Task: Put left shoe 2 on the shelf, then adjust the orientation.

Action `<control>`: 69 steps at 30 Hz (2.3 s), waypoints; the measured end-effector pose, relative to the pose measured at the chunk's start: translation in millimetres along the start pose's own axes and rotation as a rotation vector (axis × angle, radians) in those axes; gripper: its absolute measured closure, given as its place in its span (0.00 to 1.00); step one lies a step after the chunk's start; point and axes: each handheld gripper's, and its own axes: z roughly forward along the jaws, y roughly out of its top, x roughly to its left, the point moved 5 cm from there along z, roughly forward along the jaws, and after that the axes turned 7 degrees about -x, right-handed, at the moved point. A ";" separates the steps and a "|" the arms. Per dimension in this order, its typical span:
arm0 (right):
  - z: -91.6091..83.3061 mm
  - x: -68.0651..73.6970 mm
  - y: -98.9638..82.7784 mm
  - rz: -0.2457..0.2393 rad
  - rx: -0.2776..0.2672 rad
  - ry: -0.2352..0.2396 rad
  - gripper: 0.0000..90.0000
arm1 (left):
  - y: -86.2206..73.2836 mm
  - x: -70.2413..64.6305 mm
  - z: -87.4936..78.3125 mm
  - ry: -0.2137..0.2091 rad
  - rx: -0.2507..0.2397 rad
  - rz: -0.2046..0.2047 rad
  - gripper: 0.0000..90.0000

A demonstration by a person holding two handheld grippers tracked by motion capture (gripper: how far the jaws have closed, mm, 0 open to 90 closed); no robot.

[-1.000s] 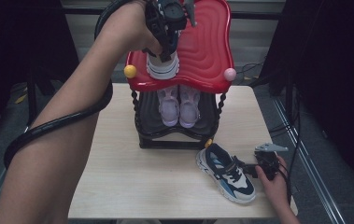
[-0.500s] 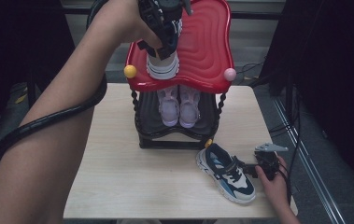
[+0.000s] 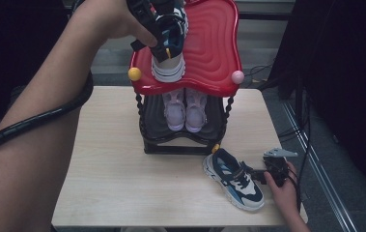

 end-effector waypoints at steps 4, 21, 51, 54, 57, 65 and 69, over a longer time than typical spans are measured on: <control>0.0 0.0 0.0 0.000 0.000 0.000 0.14 | -5.4 2.3 -5.8 0.007 -0.006 -0.020 0.28; 0.0 0.0 0.0 0.000 0.000 0.000 0.14 | -40.0 6.7 -10.7 -0.013 0.007 -0.083 0.24; -0.2 0.0 -0.1 -0.001 0.002 -0.001 0.14 | -103.0 -4.5 5.3 -0.061 0.052 -0.152 0.25; -0.2 0.0 0.0 0.000 0.002 0.000 0.14 | -107.4 -6.2 8.5 -0.075 0.068 -0.155 0.25; -0.2 0.0 -0.1 -0.002 0.002 -0.001 0.14 | -110.5 -7.2 10.8 -0.079 0.079 -0.152 0.25; -0.2 0.0 -0.1 -0.002 0.002 -0.001 0.14 | -117.4 -11.2 16.4 -0.088 0.088 -0.165 0.25; -0.3 0.1 0.0 -0.001 0.003 0.000 0.14 | -123.4 -13.4 21.5 -0.099 0.100 -0.167 0.25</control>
